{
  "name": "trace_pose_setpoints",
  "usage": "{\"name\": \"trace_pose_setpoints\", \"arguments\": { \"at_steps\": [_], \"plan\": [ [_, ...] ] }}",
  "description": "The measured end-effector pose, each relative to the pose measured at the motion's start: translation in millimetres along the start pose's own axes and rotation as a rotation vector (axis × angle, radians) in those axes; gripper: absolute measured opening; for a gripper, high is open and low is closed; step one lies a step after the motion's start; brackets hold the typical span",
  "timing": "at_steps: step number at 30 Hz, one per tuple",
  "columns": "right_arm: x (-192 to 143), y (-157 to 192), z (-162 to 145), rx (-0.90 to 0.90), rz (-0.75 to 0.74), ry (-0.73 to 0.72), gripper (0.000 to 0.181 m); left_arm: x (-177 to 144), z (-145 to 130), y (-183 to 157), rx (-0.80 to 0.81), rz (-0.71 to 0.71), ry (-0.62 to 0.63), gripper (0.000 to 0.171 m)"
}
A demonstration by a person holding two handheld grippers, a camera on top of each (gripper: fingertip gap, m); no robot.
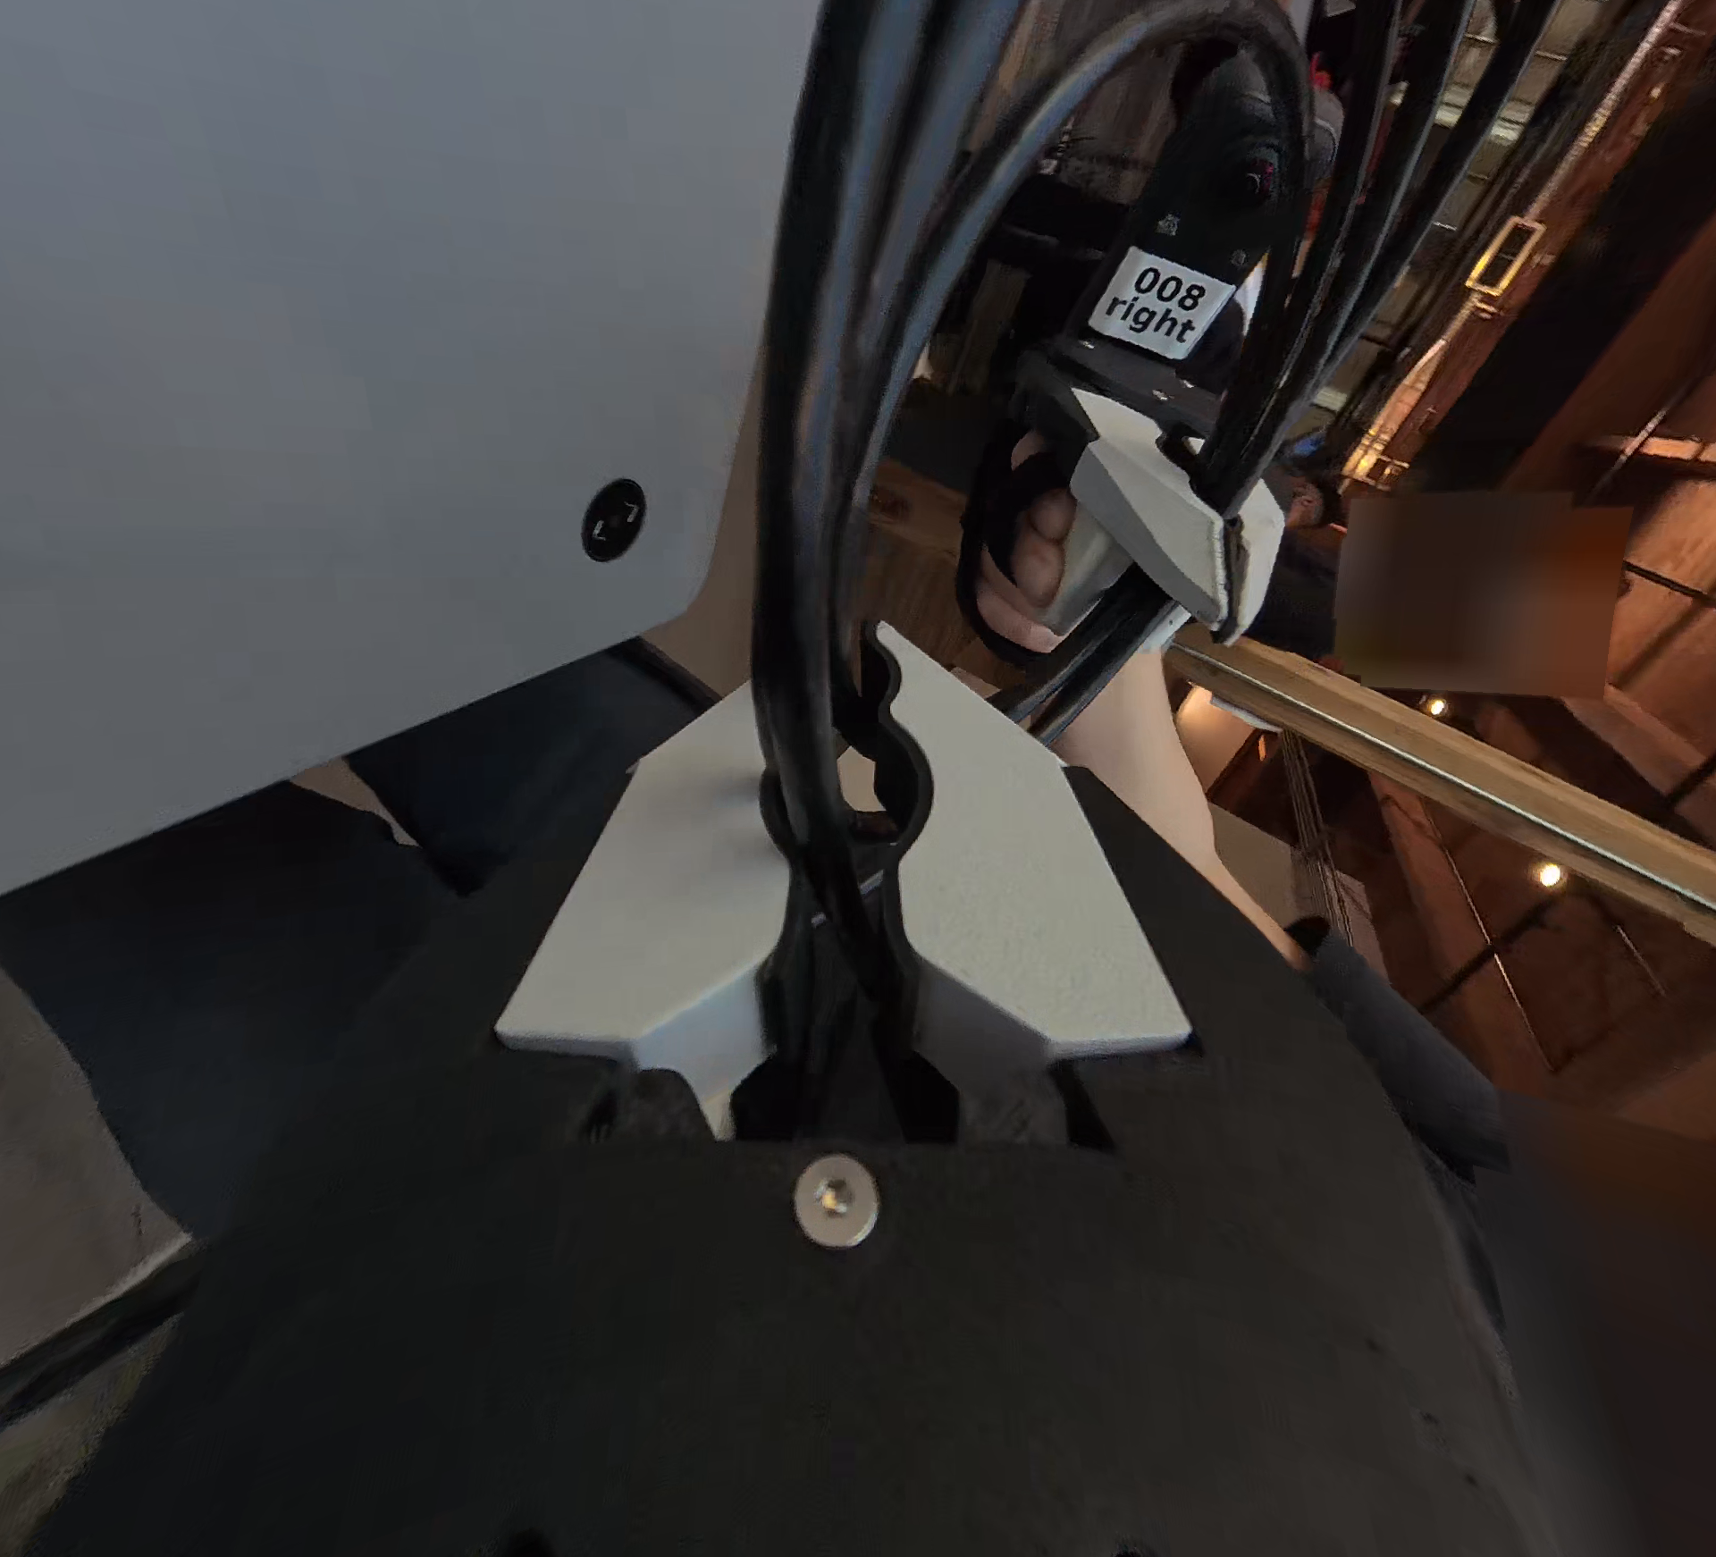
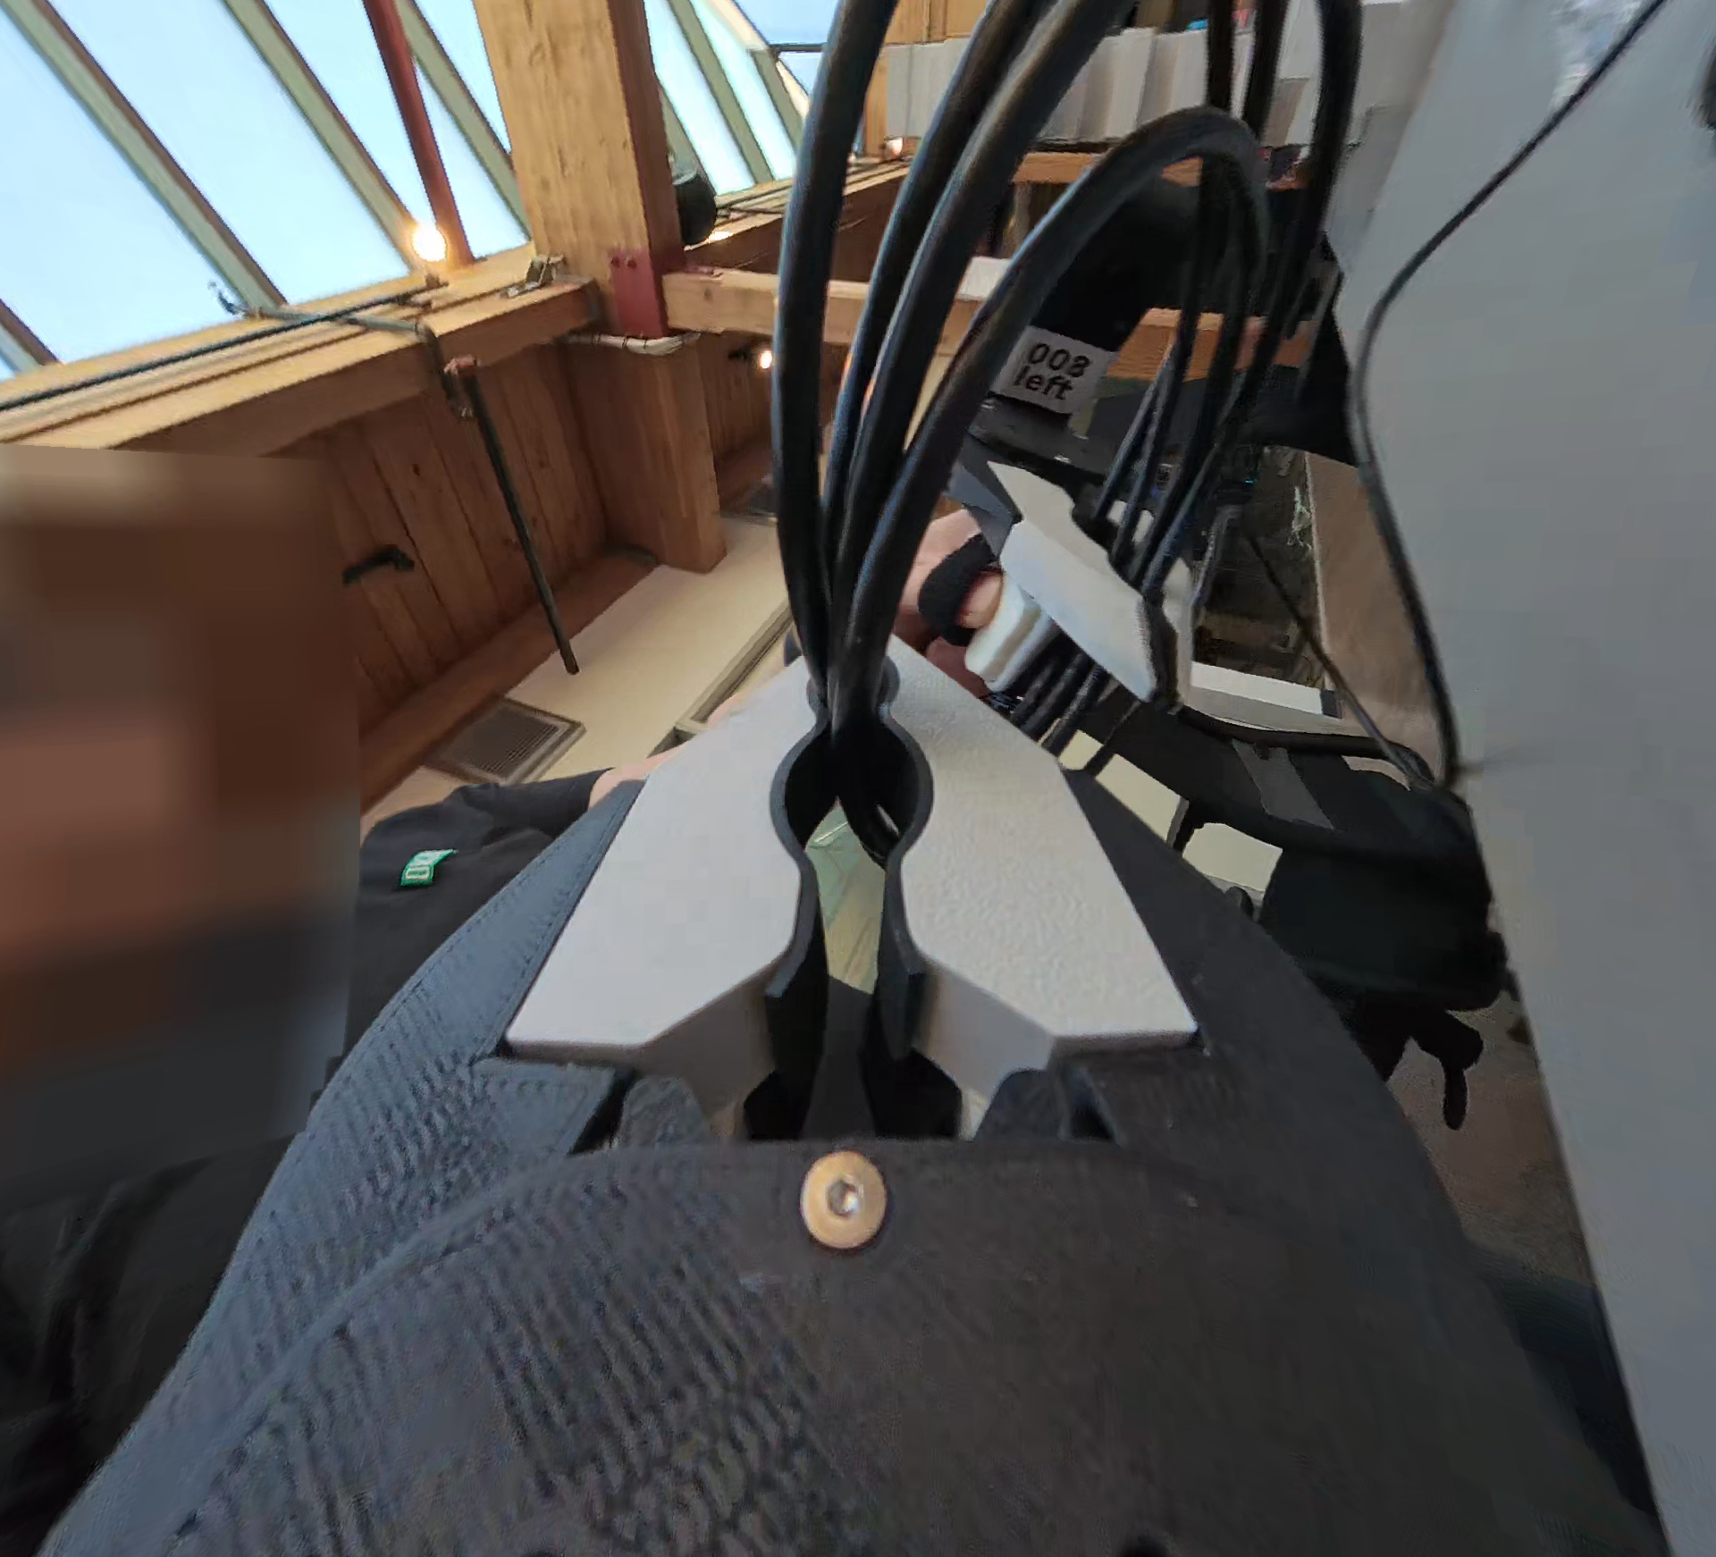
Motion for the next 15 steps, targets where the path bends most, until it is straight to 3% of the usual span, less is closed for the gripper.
{"name": "trace_pose_setpoints", "arguments": {
  "at_steps": [3, 5, 11, 15],
  "plan": [
    [-43, -49, 15, 0.116, -0.226, -0.042, 0.0, 34, 20, 28, -0.041, 0.109, 0.038, 0.001],
    [-67, -76, 15, 0.141, -0.426, 0.012, 0.0, 55, 29, 45, -0.078, 0.155, 0.044, 0.001],
    [-114, -111, 36, 0.096, -0.887, 0.04, 0.007, 104, 43, 75, -0.17, 0.2, -0.012, 0.001],
    [-131, -131, 32, 0.087, -1.145, 0.187, 0.013, 116, 47, 86, -0.143, 0.246, -0.036, 0.001]
  ]
}}
Point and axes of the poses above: each gripper's, where its closed fingertips meet, x out along the fingers, z out of its top, y = z × x across the jaws, the point moved 3 cm from there along -x, back along the fingers, and after that the axes turned 5 degrees about x, right-handed, at the moved point
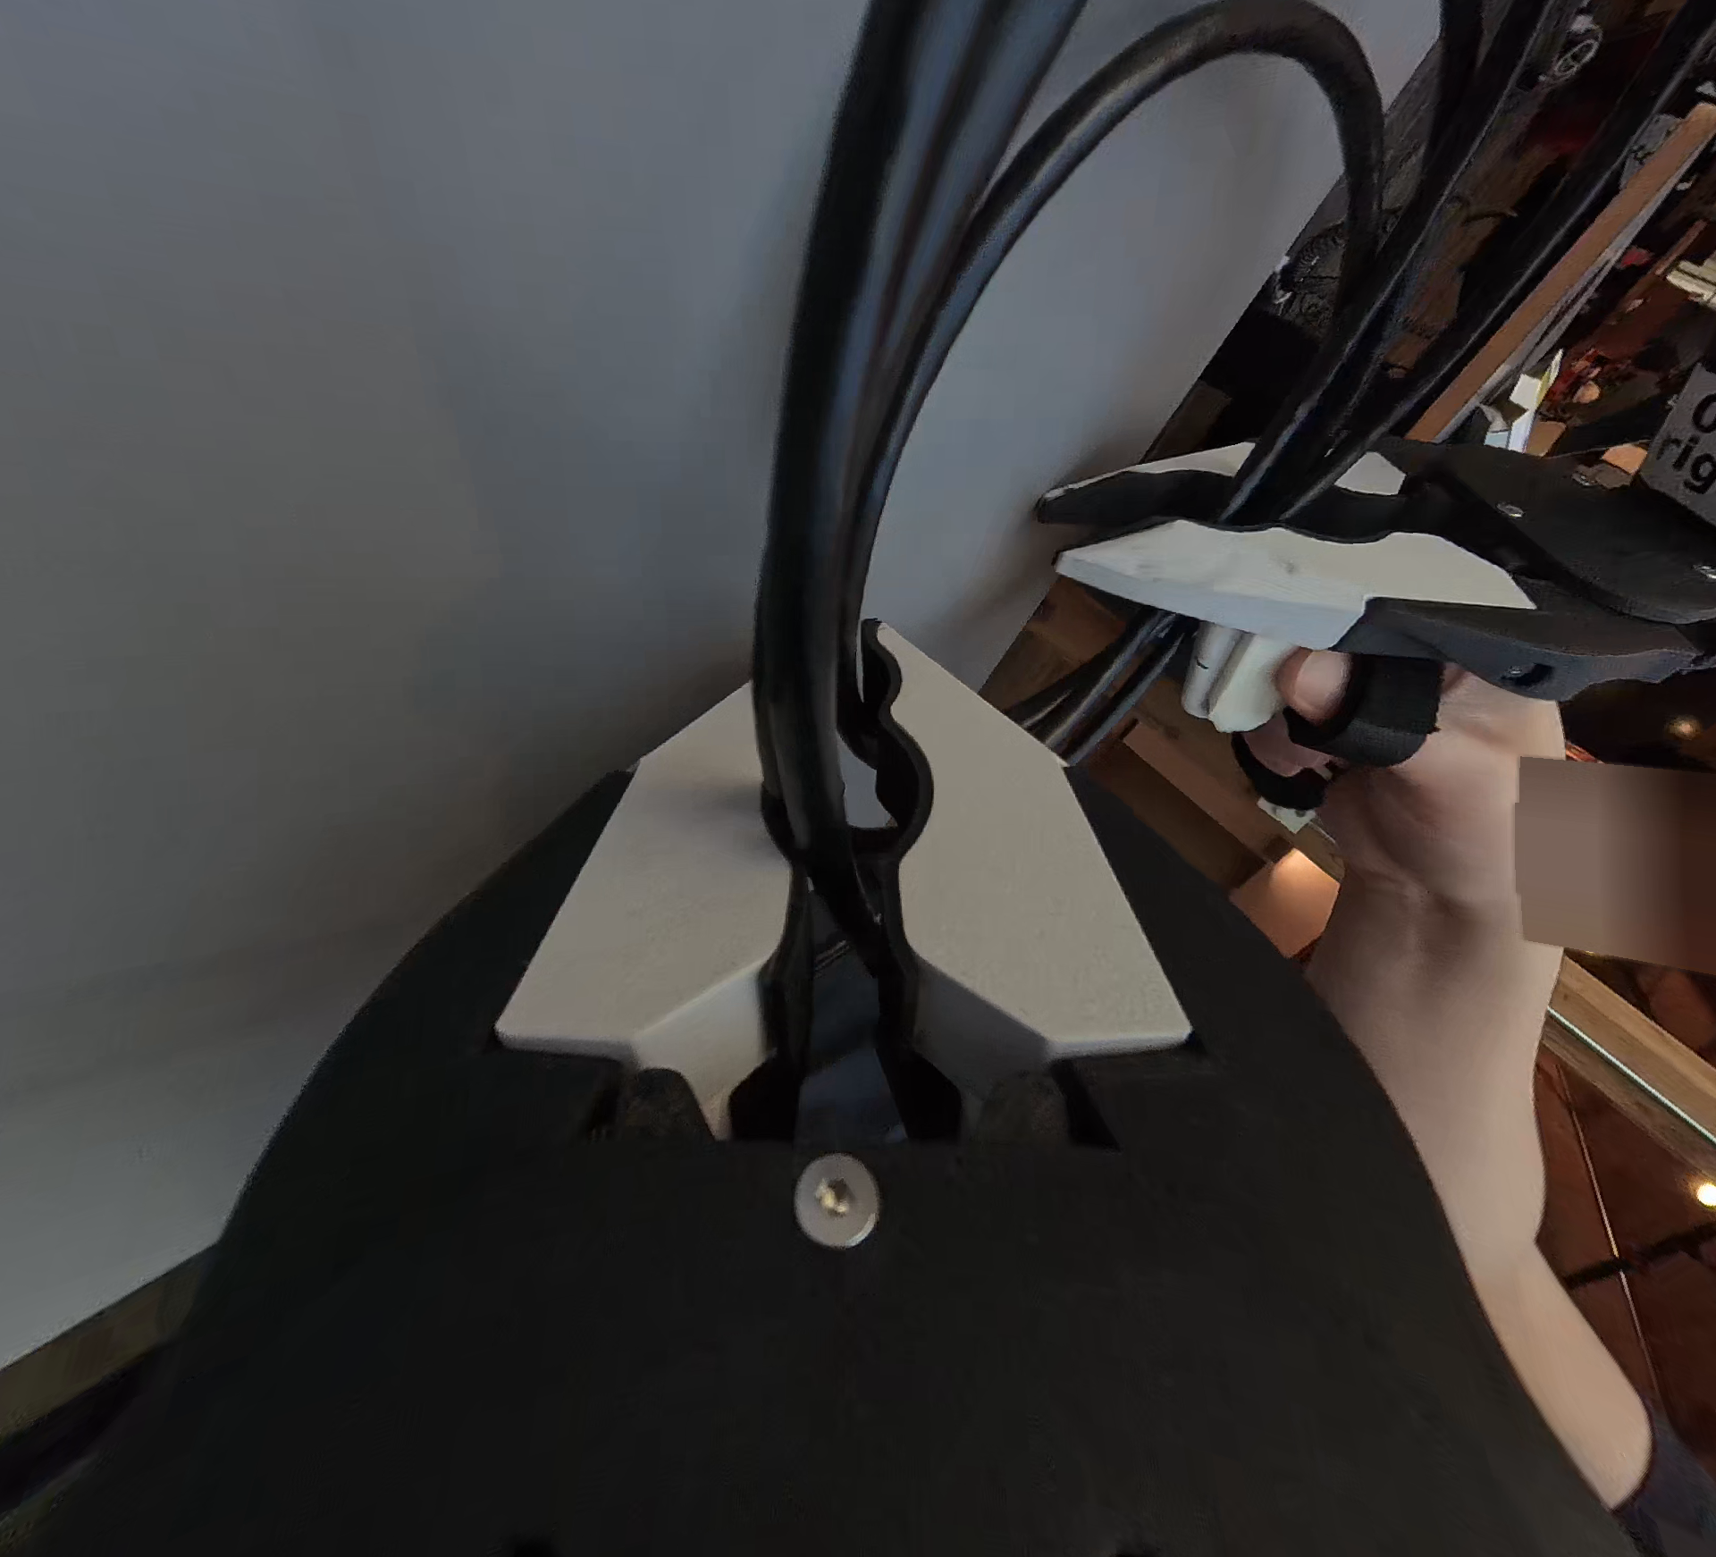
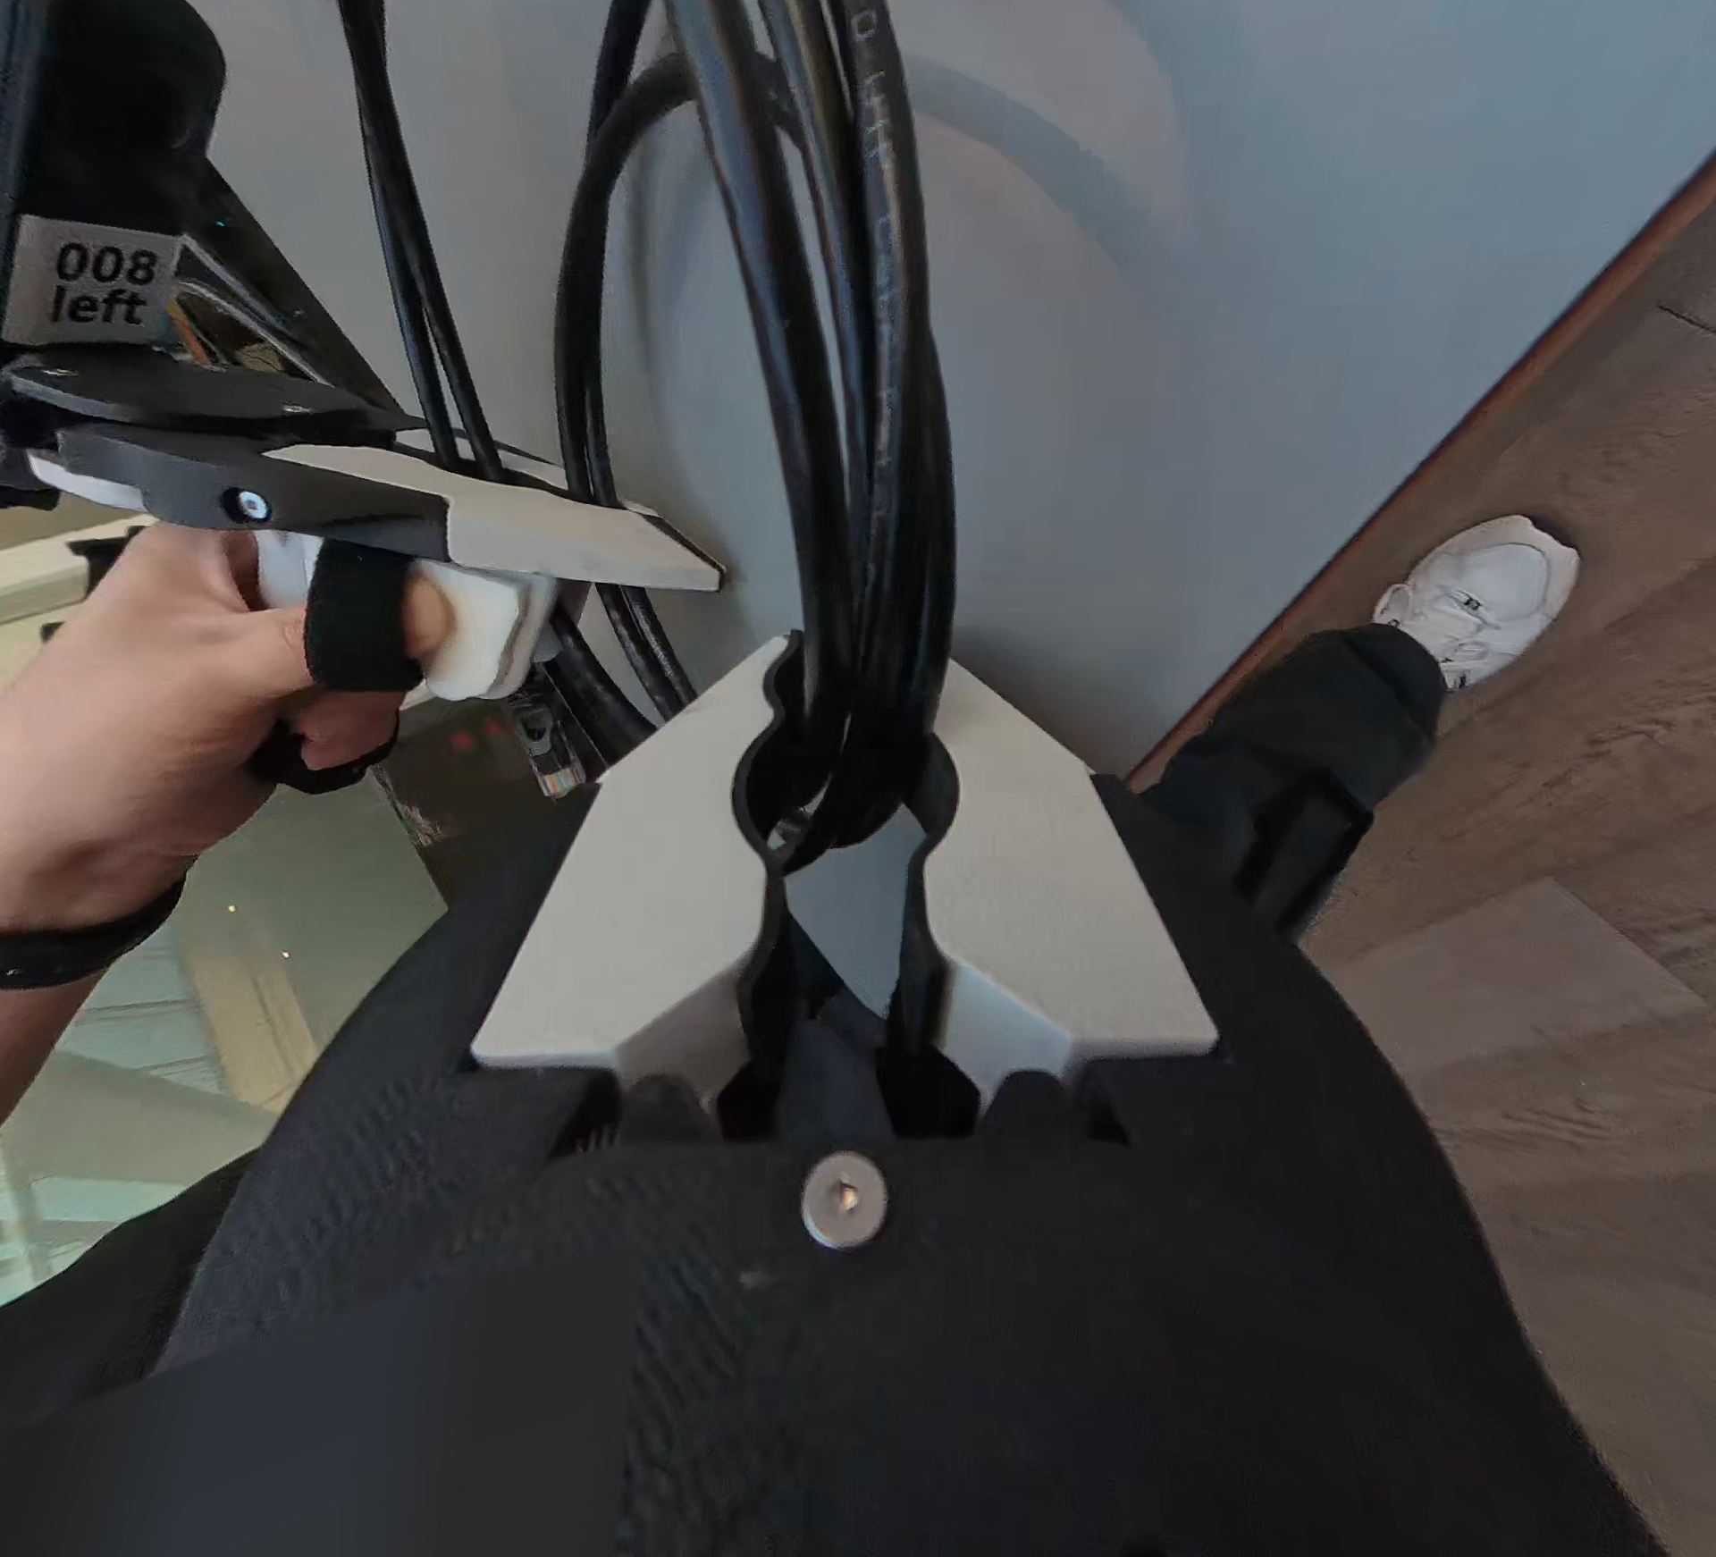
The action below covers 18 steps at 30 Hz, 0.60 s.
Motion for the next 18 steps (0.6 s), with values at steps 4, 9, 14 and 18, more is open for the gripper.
{"name": "trace_pose_setpoints", "arguments": {
  "at_steps": [4, 9, 14, 18],
  "plan": [
    [-1, 0, 6, -0.061, -0.082, 0.072, 0.01, -18, 16, 3, 0.084, 0.011, -0.108, 0.014],
    [-1, 1, 16, -0.141, -0.182, 0.154, 0.006, -81, 35, 8, 0.37, 0.189, -0.253, 0.038],
    [-2, 3, 26, -0.177, -0.234, 0.224, 0.006, -107, 7, 12, 0.498, 0.136, -0.098, 0.03],
    [-5, 9, 37, -0.205, -0.264, 0.183, 0.018, -89, 11, 33, 0.316, 0.095, -0.094, 0.026]
  ]
}}
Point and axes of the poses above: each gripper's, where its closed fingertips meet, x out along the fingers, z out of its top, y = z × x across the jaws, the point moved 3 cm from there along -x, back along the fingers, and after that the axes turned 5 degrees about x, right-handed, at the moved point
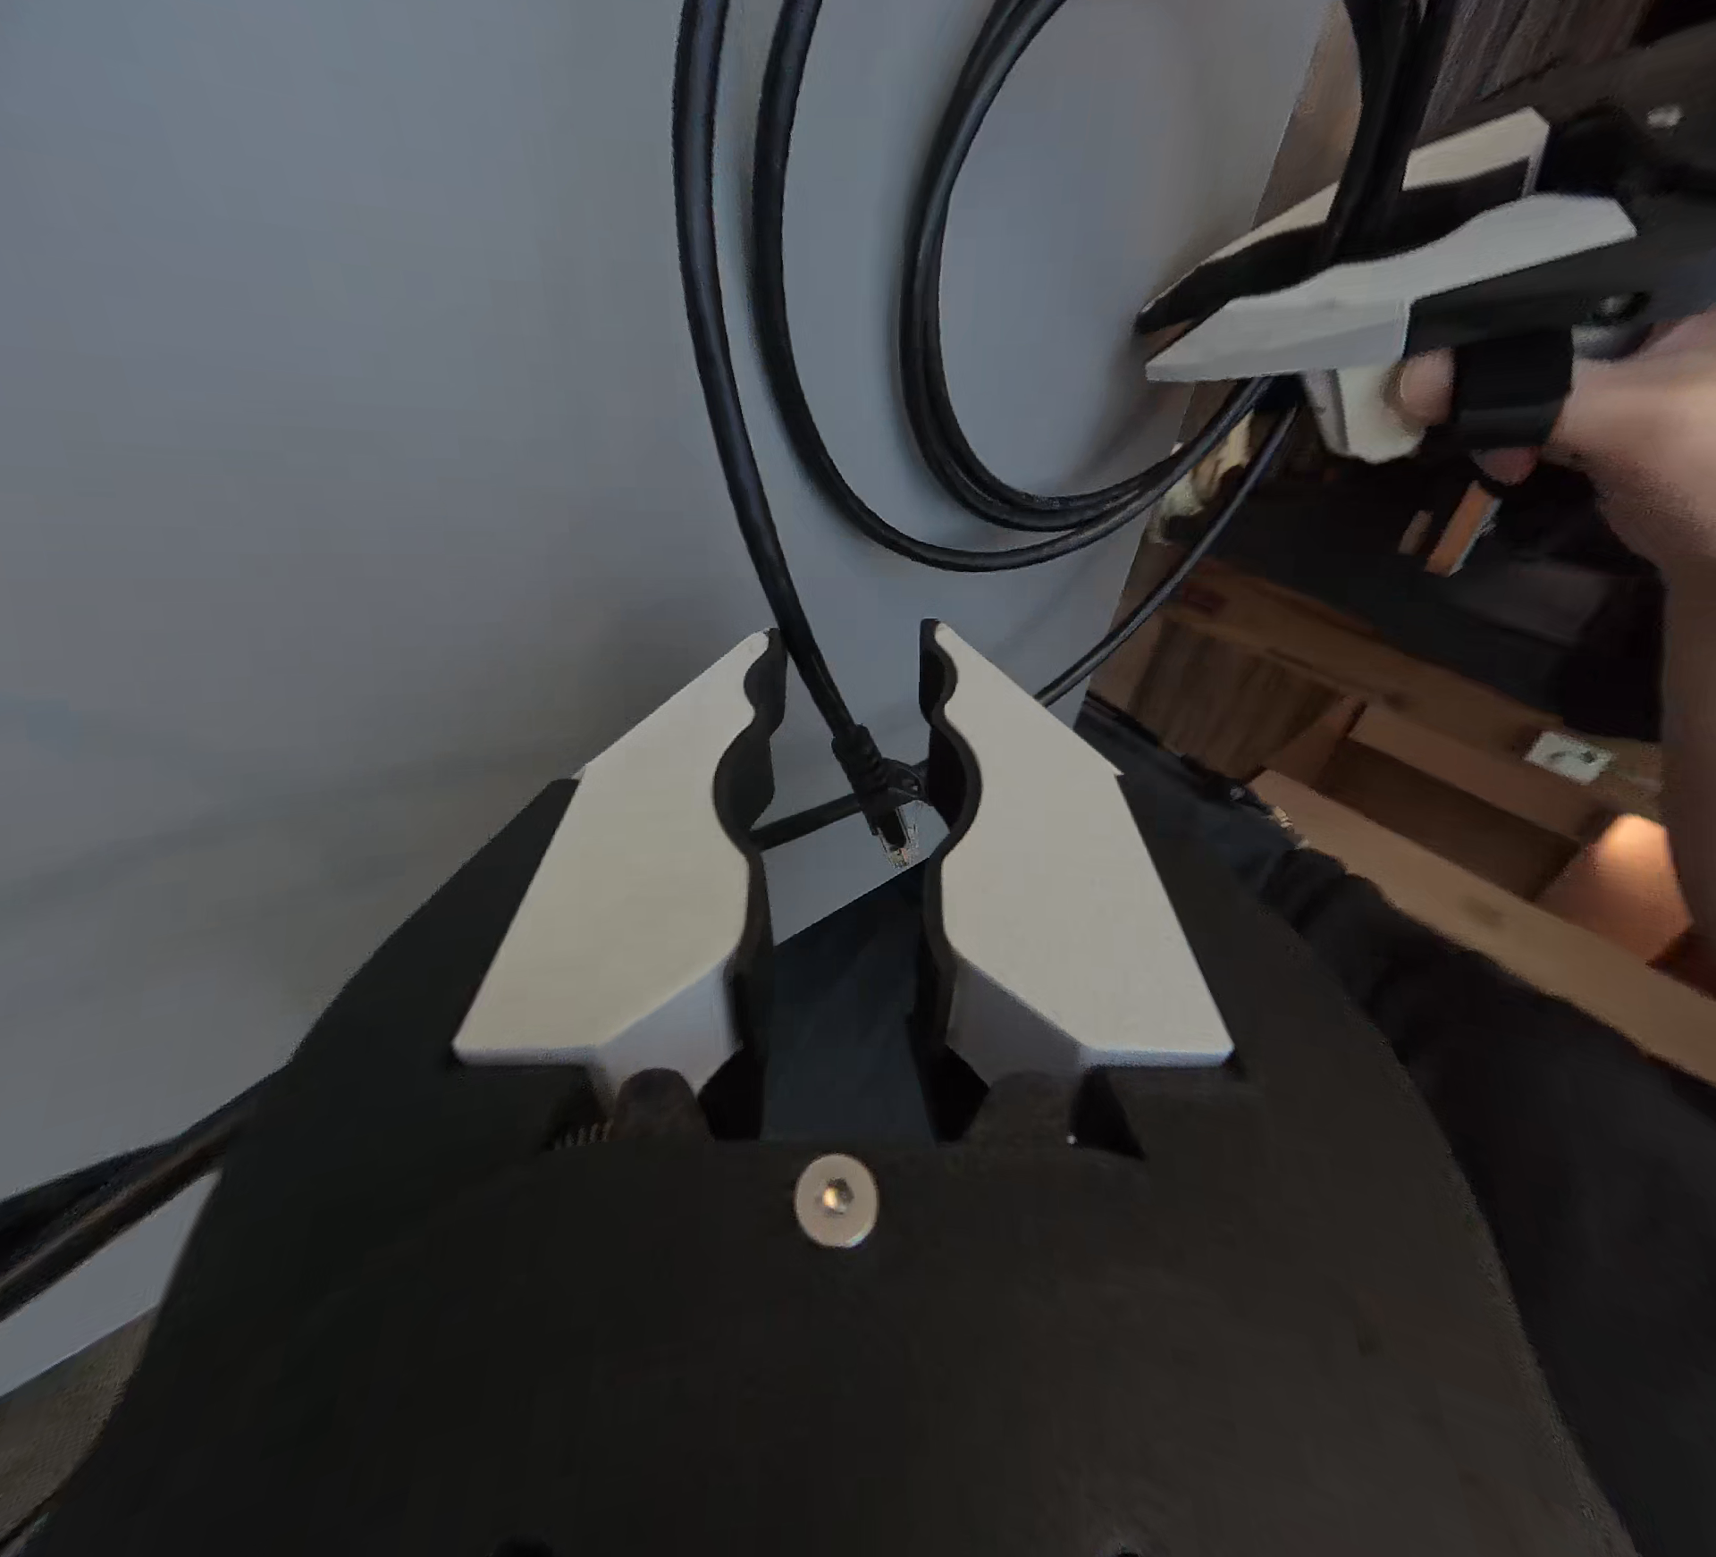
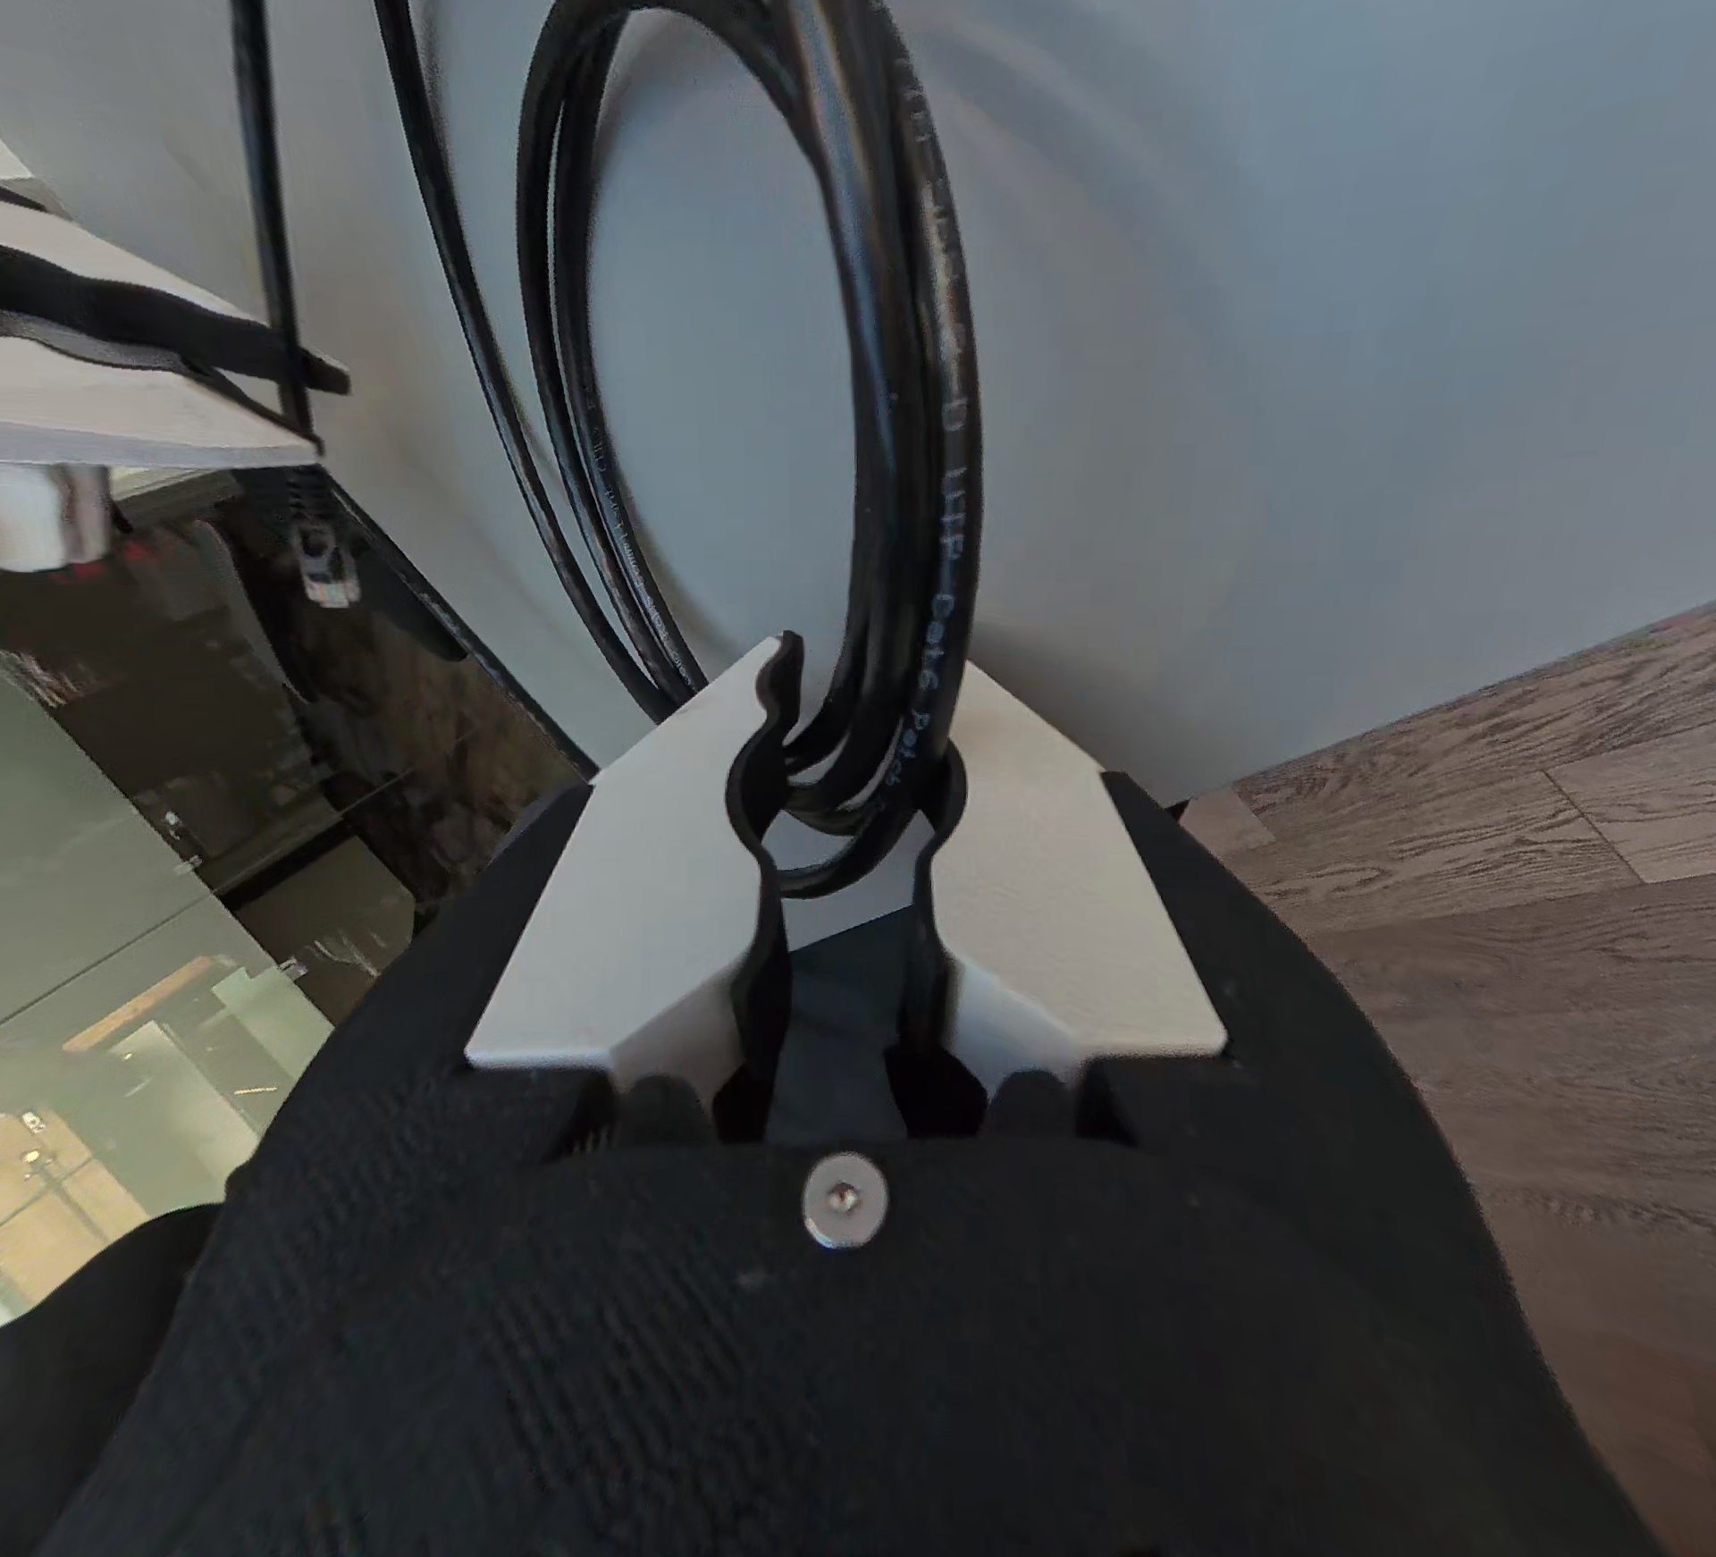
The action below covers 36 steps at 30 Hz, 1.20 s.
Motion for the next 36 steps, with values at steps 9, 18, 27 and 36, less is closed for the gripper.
{"name": "trace_pose_setpoints", "arguments": {
  "at_steps": [9, 18, 27, 36],
  "plan": [
    [-24, -2, 19, -0.025, -0.017, -0.242, 0.072, 50, -3, -7, -0.279, -0.136, -0.059, 0.003],
    [-61, 71, -23, -0.495, -0.016, -0.7, 0.093, 61, -1, -17, -0.457, -0.218, -0.169, 0.003],
    [44, 82, -33, -0.532, -0.439, -0.355, 0.086, 65, 0, -22, -0.464, -0.215, -0.174, 0.003],
    [50, 67, -33, -0.485, -0.486, -0.254, 0.022, 47, -5, -35, -0.204, -0.283, -0.111, 0.007]
  ]
}}
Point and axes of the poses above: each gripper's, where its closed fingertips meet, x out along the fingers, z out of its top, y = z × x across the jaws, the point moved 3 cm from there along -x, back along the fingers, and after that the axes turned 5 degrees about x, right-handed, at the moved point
